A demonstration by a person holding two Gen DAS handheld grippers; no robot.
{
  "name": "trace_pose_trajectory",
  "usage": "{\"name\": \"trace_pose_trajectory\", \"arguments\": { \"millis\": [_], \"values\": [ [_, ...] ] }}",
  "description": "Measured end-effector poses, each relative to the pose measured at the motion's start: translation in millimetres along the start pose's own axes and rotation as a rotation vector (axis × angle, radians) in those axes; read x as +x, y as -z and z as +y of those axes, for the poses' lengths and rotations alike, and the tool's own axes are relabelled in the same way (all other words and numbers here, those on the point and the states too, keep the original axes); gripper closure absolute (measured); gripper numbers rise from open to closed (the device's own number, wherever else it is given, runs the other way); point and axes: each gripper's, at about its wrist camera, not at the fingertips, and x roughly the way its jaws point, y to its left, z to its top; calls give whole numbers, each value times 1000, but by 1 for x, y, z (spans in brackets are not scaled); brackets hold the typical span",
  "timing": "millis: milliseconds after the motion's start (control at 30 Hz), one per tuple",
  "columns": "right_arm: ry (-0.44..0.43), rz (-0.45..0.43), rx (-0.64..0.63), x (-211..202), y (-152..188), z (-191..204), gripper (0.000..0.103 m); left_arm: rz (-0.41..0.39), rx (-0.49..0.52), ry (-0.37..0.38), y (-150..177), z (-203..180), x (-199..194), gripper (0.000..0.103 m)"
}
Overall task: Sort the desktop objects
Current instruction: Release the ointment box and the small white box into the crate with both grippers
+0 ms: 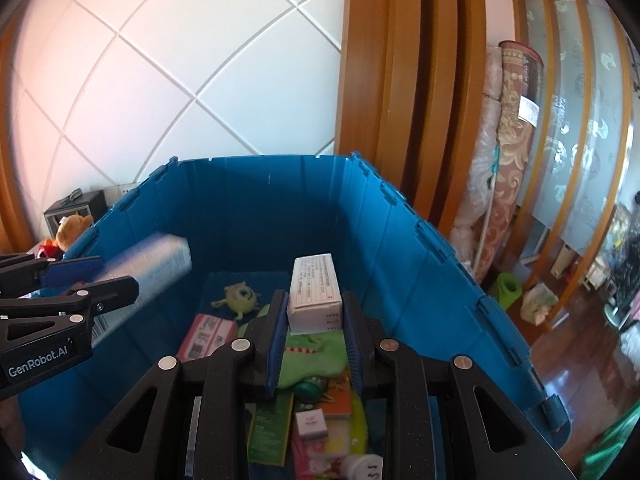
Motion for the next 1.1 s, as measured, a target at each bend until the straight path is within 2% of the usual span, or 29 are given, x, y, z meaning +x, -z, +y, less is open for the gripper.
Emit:
{"name": "trace_pose_trajectory", "arguments": {
  "millis": [67,267,367,400,433,467,500,533,567,667,833,1100],
  "values": [
    [-2,1,0,1,0,0,77,-1,-3,-5,1,2,0,60],
    [-4,0,6,0,0,0,76,-38,-5,-8,3,2,-9,34],
    [3,2,11,0,0,0,66,-74,4,-31,5,2,-18,24],
    [3,0,14,-1,0,0,55,-85,11,-43,6,2,-22,22],
    [2,-4,19,-2,0,-1,39,-93,17,-55,6,1,-24,22],
    [1,-11,22,-5,0,-1,30,-97,21,-65,7,1,-27,21],
    [4,-18,24,-7,-1,-1,14,-99,24,-72,8,1,-28,20],
    [12,-25,22,-10,-1,0,4,-100,21,-77,9,3,-31,20],
    [26,-30,15,-11,-2,2,1,-100,17,-80,10,4,-32,20],
    [51,-35,16,-16,-2,3,0,-98,10,-87,12,10,-37,20],
    [63,-25,17,-22,-4,4,0,-118,-11,-50,17,21,-47,20],
    [60,4,12,-23,3,9,0,-139,-2,-71,21,22,-53,20]
  ]
}}
